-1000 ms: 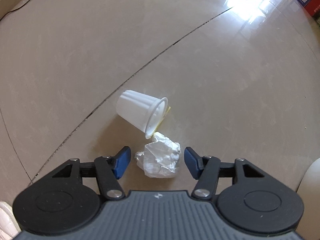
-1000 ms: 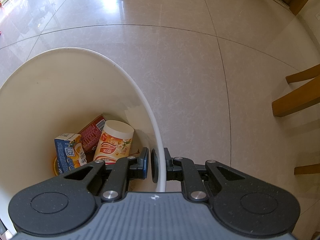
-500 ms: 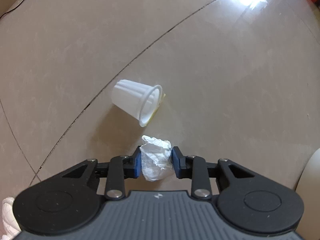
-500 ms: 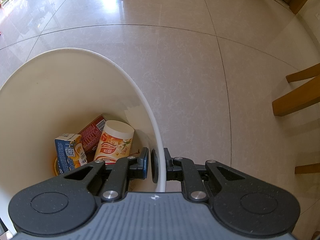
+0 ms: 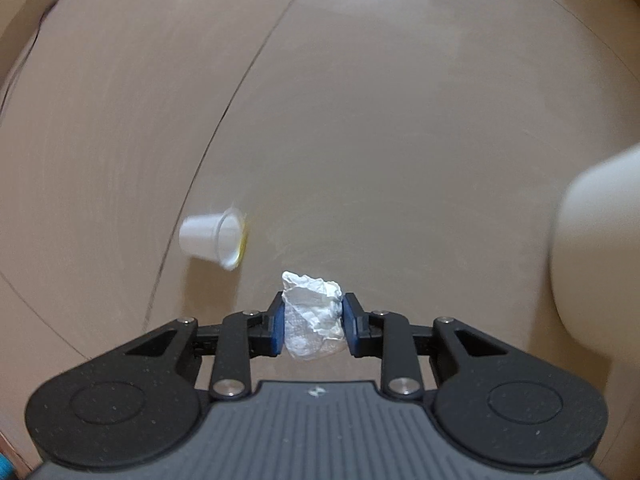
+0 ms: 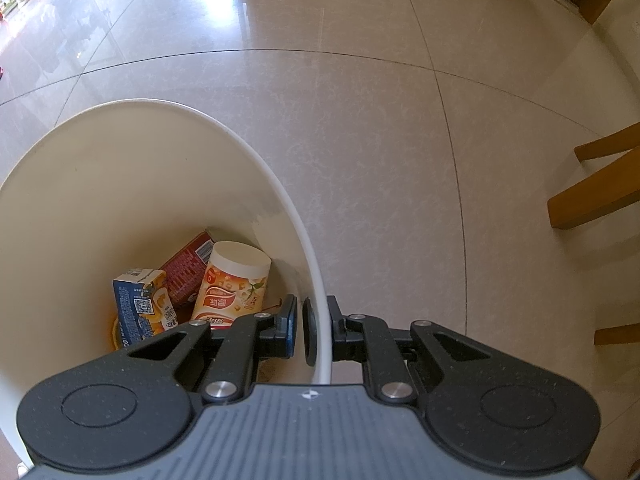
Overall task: Collect trash
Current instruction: 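Carry the paper ball over the bin and open the left gripper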
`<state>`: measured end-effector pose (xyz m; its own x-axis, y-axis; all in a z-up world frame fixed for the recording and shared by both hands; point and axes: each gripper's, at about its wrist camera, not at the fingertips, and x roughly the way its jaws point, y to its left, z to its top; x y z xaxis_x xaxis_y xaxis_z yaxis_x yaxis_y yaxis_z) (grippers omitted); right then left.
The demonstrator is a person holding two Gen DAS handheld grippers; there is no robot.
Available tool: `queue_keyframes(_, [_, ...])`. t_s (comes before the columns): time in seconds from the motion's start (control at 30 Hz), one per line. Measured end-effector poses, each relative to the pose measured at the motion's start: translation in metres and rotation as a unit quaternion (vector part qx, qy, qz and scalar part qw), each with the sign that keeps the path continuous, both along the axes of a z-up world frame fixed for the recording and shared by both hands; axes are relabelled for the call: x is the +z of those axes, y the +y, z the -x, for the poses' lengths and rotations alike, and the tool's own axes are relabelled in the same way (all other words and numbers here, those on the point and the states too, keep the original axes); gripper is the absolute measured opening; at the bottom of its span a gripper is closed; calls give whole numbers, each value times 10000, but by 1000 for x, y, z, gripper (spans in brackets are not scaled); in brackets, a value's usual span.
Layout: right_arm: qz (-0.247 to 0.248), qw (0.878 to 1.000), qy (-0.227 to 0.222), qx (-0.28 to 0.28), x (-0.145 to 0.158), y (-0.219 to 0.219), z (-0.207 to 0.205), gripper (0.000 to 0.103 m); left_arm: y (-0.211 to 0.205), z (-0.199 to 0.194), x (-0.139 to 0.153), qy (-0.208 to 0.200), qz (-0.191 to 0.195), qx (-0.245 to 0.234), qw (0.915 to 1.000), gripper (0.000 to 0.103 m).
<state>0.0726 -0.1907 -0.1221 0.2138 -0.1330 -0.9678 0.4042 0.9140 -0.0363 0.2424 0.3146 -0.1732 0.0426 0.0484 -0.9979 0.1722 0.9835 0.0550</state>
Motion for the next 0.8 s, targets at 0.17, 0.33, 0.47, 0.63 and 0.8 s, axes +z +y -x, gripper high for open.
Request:
queue_keyframes(0.17, [-34, 10000, -1, -15, 0, -1, 0, 16, -25, -4, 36, -13, 172, -384, 9991, 27])
queue_keyframes(0.33, [-12, 10000, 6, -7, 1, -1, 0, 17, -56, -10, 81, -269, 411, -976, 9940, 27])
queue_keyframes(0.47, [-26, 10000, 3, -18, 0, -1, 0, 17, -82, -12, 119, -472, 586, -1402, 9873, 27])
queue_keyframes(0.63, [-36, 10000, -2, -20, 0, -1, 0, 17, -117, -9, 165, -747, 881, -1980, 9734, 27])
queue_keyframes(0.8, [-39, 10000, 0, -20, 0, -1, 0, 17, -155, -5, 205, -928, 1149, -2526, 9562, 27])
